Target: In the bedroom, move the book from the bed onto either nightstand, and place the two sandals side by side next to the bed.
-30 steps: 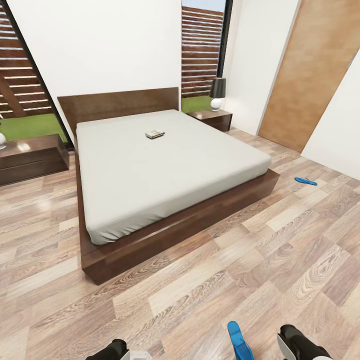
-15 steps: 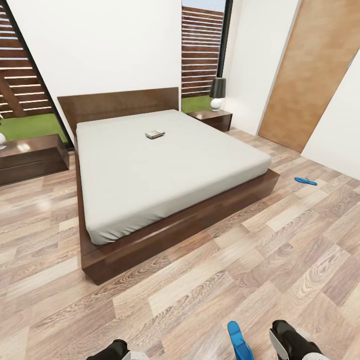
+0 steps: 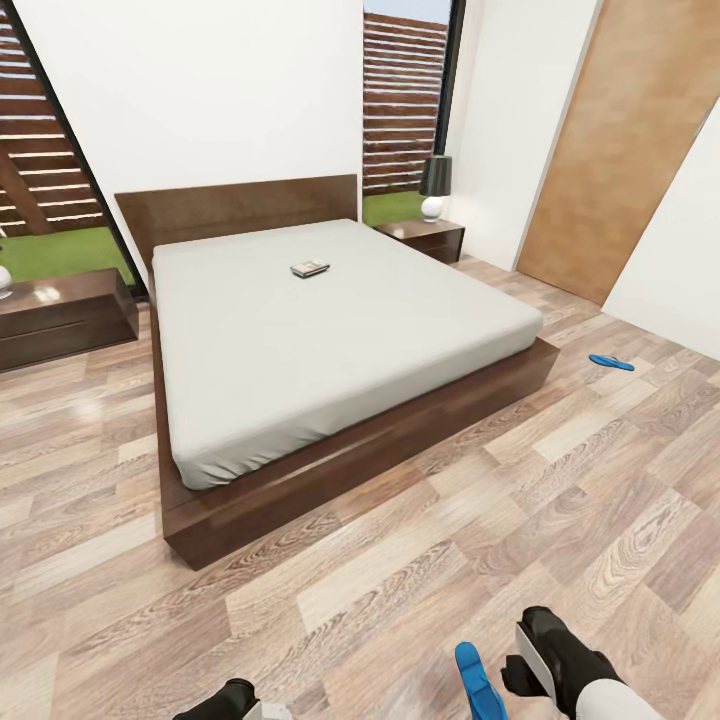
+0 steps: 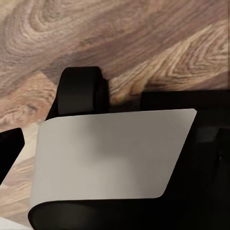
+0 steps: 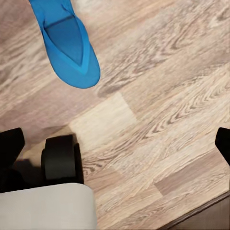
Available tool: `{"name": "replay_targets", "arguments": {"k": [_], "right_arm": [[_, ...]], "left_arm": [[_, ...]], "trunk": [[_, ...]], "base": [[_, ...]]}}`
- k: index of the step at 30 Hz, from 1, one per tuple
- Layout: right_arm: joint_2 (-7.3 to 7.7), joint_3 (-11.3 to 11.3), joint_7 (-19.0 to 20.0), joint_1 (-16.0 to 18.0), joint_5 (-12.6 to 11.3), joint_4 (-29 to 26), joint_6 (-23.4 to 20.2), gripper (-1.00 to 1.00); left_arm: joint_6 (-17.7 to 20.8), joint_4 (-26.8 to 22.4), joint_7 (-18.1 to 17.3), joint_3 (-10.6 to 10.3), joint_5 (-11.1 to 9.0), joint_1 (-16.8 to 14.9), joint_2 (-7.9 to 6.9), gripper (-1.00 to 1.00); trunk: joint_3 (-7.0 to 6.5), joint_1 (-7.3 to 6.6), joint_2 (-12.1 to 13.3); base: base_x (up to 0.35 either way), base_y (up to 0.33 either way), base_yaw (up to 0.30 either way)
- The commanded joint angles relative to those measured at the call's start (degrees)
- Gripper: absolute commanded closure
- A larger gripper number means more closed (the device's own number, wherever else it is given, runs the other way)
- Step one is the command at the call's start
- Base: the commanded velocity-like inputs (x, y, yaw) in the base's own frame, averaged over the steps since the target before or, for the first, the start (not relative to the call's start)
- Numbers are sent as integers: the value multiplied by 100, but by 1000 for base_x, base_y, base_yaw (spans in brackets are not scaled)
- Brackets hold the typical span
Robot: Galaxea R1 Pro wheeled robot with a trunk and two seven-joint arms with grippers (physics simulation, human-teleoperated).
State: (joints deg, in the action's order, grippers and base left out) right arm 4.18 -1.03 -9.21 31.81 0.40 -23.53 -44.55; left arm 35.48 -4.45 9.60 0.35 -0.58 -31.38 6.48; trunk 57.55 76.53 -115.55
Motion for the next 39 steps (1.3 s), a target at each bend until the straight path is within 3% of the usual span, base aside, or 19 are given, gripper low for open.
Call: {"name": "replay_targets", "arguments": {"k": [1, 7, 15, 23, 29, 39], "right_arm": [[16, -13, 139, 42, 7, -18, -26, -100], [78, -17, 520, 165, 27, -48, 9, -100], [75, 35, 669, 226, 39, -57, 16, -100], [44, 404, 781, 348, 26, -36, 16, -100], [14, 487, 801, 382, 23, -25, 16, -100], [-157, 682, 814, 403, 21, -4, 23, -100]], "left_arm": [[30, -11, 29, 5, -55, 0, 4, -100], [15, -18, 44, 2, -304, 0, 21, -100], [0, -26, 38, 1, -425, 0, 38, -100], [-37, -29, 38, 3, -699, 0, 33, -100], [-98, -29, 28, 1, -833, 0, 27, -100], [-273, -30, 9, 4, -941, 0, 4, -100]], "trunk": [[4, -1, -2], [4, -1, -2], [4, -1, -2], [4, -1, -2], [4, -1, -2], [4, -1, -2]], "base": [[0, 0, 0], [0, 0, 0], [0, 0, 0], [0, 0, 0], [0, 0, 0], [0, 0, 0]]}}
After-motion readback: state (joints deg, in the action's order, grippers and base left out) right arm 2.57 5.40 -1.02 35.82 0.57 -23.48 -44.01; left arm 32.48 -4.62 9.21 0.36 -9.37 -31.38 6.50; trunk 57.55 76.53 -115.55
